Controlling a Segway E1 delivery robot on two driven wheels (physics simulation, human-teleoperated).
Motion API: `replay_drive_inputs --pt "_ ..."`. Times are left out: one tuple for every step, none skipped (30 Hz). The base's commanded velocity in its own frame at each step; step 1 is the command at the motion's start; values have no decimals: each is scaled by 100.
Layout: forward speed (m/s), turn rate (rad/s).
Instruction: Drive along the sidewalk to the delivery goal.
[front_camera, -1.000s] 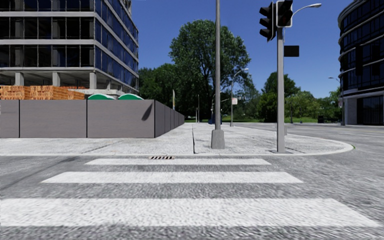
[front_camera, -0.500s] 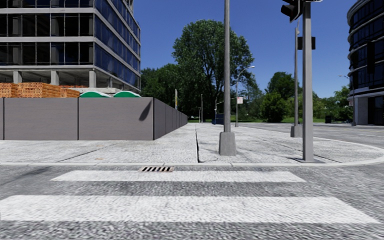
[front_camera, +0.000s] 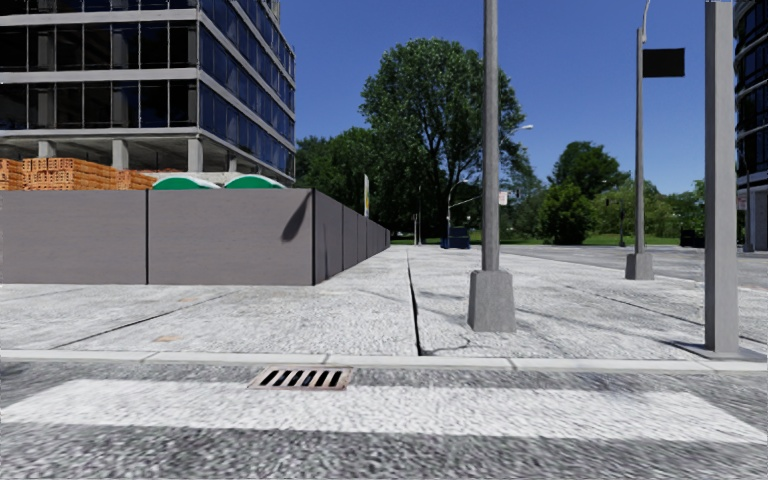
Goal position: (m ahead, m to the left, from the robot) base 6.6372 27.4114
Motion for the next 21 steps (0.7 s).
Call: replay_drive_inputs --pt "176 29" --pt "176 29" --pt "176 29" --pt "176 29" --pt "176 29" --pt "176 29" --pt "176 29" --pt "176 29" --pt "176 29" --pt "176 29" --pt "176 29" --pt "176 29" --pt "176 29" --pt "176 29" --pt "176 30" --pt "176 34" --pt "176 34" --pt "175 35" --pt "169 36" --pt "161 38" --pt "161 38"
